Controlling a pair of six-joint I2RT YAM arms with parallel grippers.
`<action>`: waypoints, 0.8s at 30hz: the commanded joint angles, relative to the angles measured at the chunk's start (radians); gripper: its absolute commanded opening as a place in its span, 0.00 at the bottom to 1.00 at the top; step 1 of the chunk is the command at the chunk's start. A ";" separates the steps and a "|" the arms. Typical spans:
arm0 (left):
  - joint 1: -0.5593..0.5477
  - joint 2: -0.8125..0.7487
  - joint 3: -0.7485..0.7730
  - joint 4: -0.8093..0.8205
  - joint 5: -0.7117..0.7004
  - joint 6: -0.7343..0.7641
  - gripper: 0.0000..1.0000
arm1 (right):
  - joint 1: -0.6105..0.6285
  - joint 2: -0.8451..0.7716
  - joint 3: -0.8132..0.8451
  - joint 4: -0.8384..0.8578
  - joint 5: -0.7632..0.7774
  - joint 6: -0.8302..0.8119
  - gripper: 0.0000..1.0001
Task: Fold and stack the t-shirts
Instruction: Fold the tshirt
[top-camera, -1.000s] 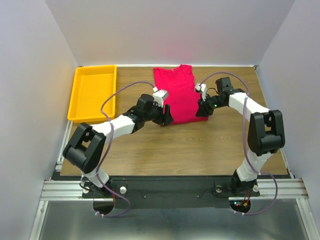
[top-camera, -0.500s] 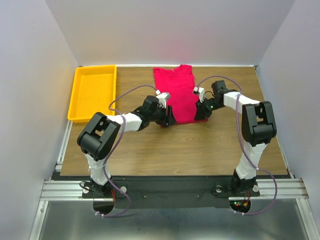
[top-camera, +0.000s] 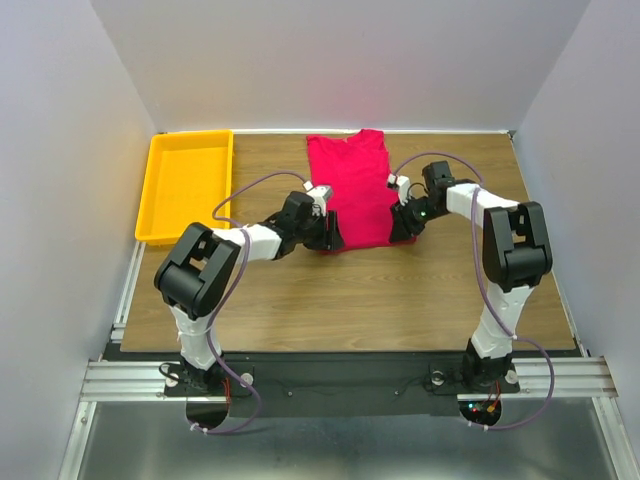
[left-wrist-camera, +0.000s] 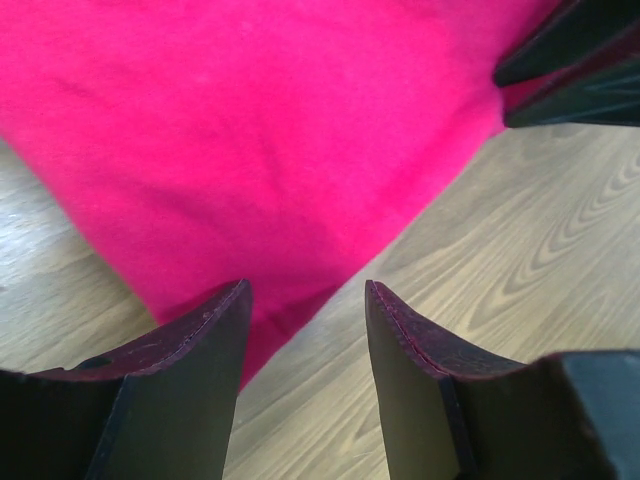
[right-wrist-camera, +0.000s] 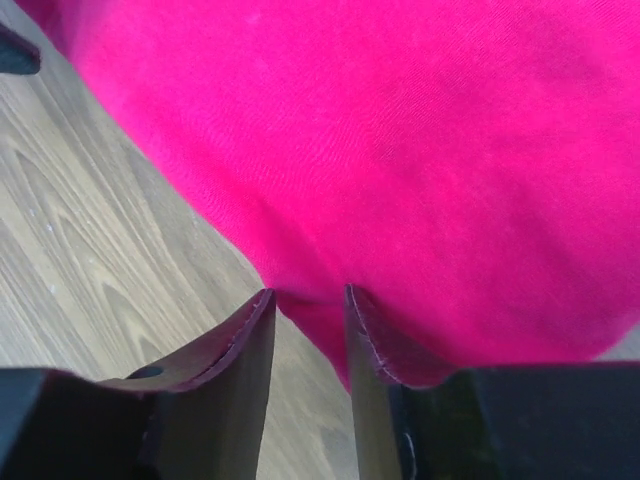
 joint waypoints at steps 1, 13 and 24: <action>0.008 -0.101 -0.005 0.023 -0.012 0.057 0.61 | -0.010 -0.110 0.073 -0.011 -0.036 -0.006 0.44; 0.065 -0.454 -0.045 -0.150 -0.130 0.134 0.77 | -0.190 -0.263 0.103 -0.016 -0.051 0.130 0.61; 0.085 -0.331 -0.231 0.031 0.025 -0.135 0.77 | -0.251 -0.167 -0.114 0.067 -0.137 0.315 0.63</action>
